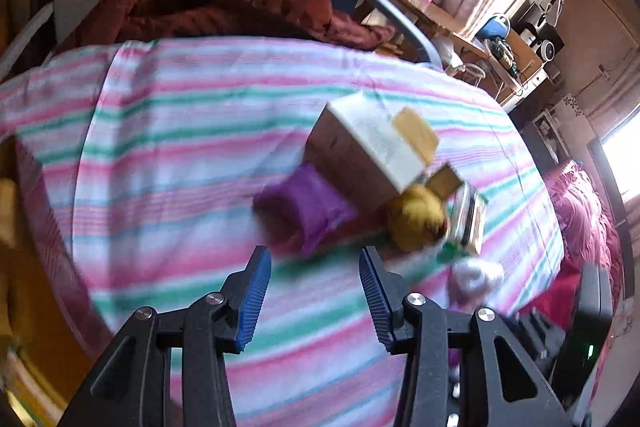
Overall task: Organize objects
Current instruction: 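Grasp the beige printed box with the left tool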
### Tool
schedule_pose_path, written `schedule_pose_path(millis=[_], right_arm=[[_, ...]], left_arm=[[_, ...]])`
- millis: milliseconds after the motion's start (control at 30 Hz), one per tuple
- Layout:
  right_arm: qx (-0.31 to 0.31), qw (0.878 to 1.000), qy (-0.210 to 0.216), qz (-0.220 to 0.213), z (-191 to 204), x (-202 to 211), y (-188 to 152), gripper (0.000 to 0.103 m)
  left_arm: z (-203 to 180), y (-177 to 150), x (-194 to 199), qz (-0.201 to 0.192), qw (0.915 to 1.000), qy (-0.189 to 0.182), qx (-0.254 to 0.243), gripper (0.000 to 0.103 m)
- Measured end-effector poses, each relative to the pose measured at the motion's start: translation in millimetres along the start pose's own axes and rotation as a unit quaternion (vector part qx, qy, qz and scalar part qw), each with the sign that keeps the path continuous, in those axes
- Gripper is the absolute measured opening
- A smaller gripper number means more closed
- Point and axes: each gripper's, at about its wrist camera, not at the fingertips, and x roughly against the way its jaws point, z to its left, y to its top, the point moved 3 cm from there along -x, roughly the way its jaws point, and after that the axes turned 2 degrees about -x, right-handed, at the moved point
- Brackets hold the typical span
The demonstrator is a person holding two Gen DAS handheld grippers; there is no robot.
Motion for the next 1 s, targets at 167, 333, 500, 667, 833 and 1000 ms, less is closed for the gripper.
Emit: schedule_pose_path(millis=[167,333,500,667,833,1000], right_arm=[[-0.01,1.0,0.013,0.0,-5.9,6.3,-2.7,0.097],[-0.008,1.0,0.014,0.001,-1.1,6.3,-2.6,0.099],[-0.012,1.0,0.022,-0.005,-4.3,12.7,-3.7,0.102],[-0.016,0.999,0.027,-0.006,-8.9,17.2,-4.6,0.102],[-0.016,0.999,0.032,-0.006,-9.8,18.1,-1.0,0.103],[-0.017,0.999,0.039,-0.006,-2.7,12.3,4.1,0.103]], left_arm=[[-8.7,29.0,-20.1,0.014,0.9995,-0.021,0.017,0.046],[-1.5,39.2,-39.8,0.027,0.9986,-0.001,0.044,0.046],[-9.5,63.2,-48.1,0.039,0.9951,-0.043,0.08,0.046],[-22.9,85.7,-78.1,0.08,0.99,-0.039,0.109,0.053],[-41.7,97.5,-98.4,0.079,0.9908,-0.013,0.109,0.067],[-56.9,100.0,-119.7,0.095,0.9927,0.036,0.065,0.072]])
